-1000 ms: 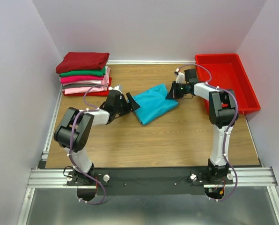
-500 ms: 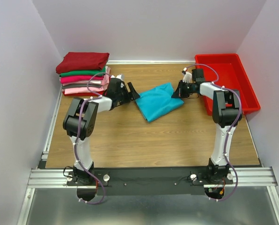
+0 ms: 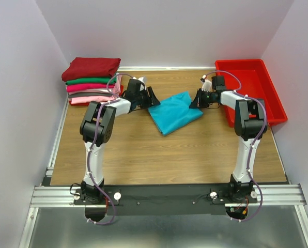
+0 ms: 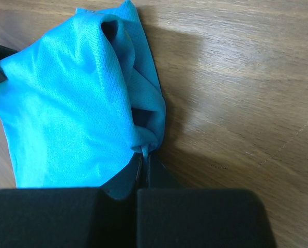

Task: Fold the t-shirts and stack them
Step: Neatly place the folded tshirt to the corner

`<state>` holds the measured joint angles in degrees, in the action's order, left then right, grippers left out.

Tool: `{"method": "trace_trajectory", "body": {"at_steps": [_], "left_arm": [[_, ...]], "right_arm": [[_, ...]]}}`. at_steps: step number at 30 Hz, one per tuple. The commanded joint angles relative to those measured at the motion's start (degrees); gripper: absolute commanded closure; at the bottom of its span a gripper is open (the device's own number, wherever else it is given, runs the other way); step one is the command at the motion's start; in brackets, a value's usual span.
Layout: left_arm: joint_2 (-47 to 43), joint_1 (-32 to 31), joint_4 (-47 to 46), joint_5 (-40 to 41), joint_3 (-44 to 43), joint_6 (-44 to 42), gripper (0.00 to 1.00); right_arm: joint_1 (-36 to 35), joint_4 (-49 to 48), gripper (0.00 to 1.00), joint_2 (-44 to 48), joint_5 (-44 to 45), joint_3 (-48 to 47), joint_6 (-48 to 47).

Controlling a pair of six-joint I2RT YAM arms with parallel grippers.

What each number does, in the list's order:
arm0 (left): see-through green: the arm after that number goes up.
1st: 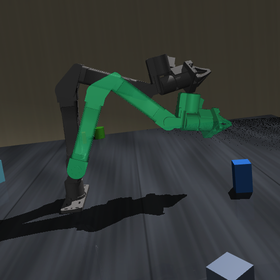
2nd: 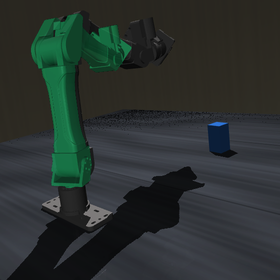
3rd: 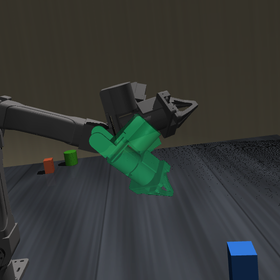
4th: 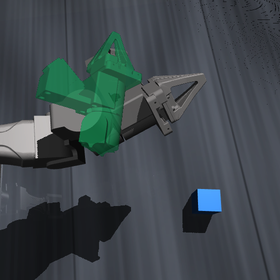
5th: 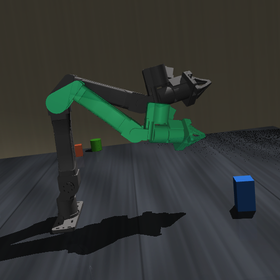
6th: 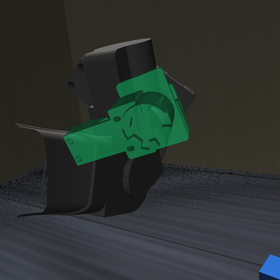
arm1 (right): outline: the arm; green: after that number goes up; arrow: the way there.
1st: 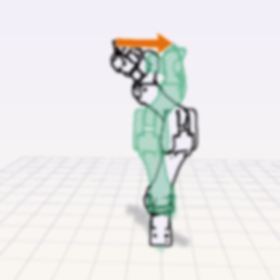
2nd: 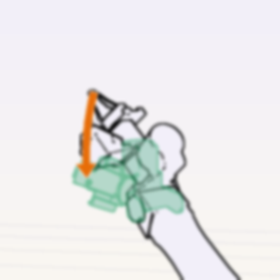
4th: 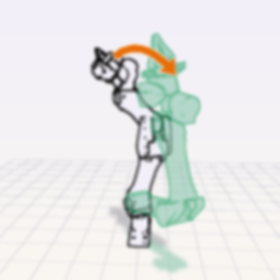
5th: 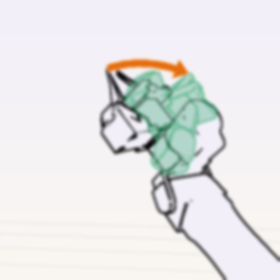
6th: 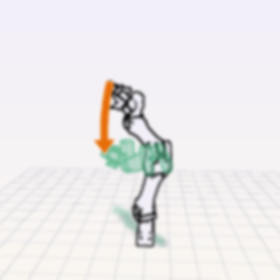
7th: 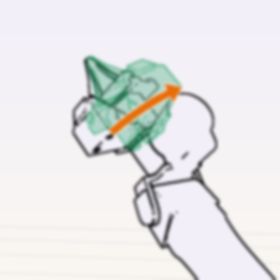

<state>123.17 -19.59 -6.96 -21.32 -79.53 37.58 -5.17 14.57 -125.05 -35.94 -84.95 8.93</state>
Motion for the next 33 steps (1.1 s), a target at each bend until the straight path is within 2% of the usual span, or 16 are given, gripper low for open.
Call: {"method": "trace_trajectory", "body": {"at_steps": [1,10,15,16,17,18,19,20,21,26,28,29,30,31,33], "left_arm": [[4.27,-1.94,8.46,-3.9,0.51,-1.28,0.39],[4.09,-2.55,14.6,-4.52,-1.86,-8.57,0.4],[3.48,-2.47,18.55,-2.16,-4.05,-10.77,0.42],[3.39,-2.55,19.0,-2.06,-4.32,-11.12,0.45],[3.21,-2.47,19.52,-1.8,-4.67,-11.65,0.56],[2.95,-2.47,19.96,-1.53,-5.02,-11.92,0.63],[2.86,-2.47,20.4,-1.62,-5.29,-12.35,0.75],[2.86,-2.47,21.37,-1.71,-6.07,-13.14,0.94],[2.77,-2.47,21.81,-1.71,-6.43,-13.67,1.0],[-0.03,-2.55,23.83,-3.73,-8.97,-19.29,1.0],[-3.46,-2.64,26.2,0.3,-10.38,-22.72,1.0],[-4.6,-2.9,29.25,2.84,-12.47,-24.21,1.0],[-6.52,-3.78,31.11,10.26,-13.71,-27.7,1.0],[-7.24,-4.13,32.96,13.73,-15.81,-29.13,1.0],[-8.47,-4.92,37.18,21.8,-17.41,-31.51,1.0]], "right_arm": [[-0.02,5.3,0.99,-3.35,1.05,0.75,-1.72],[-0.02,5.65,1.0,-3.53,1.14,0.4,-1.98],[-0.02,5.65,1.0,-3.35,1.49,0.4,-2.07],[-0.02,5.73,0.99,-3.35,1.49,0.4,-1.99],[-0.02,5.74,1.0,-3.27,1.49,0.31,-2.16],[0.07,5.74,1.0,-3.35,1.49,0.31,-2.07],[0.16,5.74,1.0,-3.27,1.49,0.31,-2.07],[0.25,5.82,1.0,-3.27,1.4,0.31,-2.07],[0.16,5.74,1.0,-3.27,1.05,0.31,-2.07],[0.86,6.0,0.99,-2.13,-1.23,0.13,-2.77],[1.47,6.17,0.8,-0.46,-5.0,0.31,-4.7],[1.65,6.52,0.61,0.24,-5.88,0.4,-5.41],[2.09,6.87,0.51,1.9,-7.72,0.4,-7.76],[2.35,7.31,0.28,2.79,-8.35,0.22,-8.39],[2.79,8.46,0.13,4.81,-8.01,0.13,-11.72]]}}
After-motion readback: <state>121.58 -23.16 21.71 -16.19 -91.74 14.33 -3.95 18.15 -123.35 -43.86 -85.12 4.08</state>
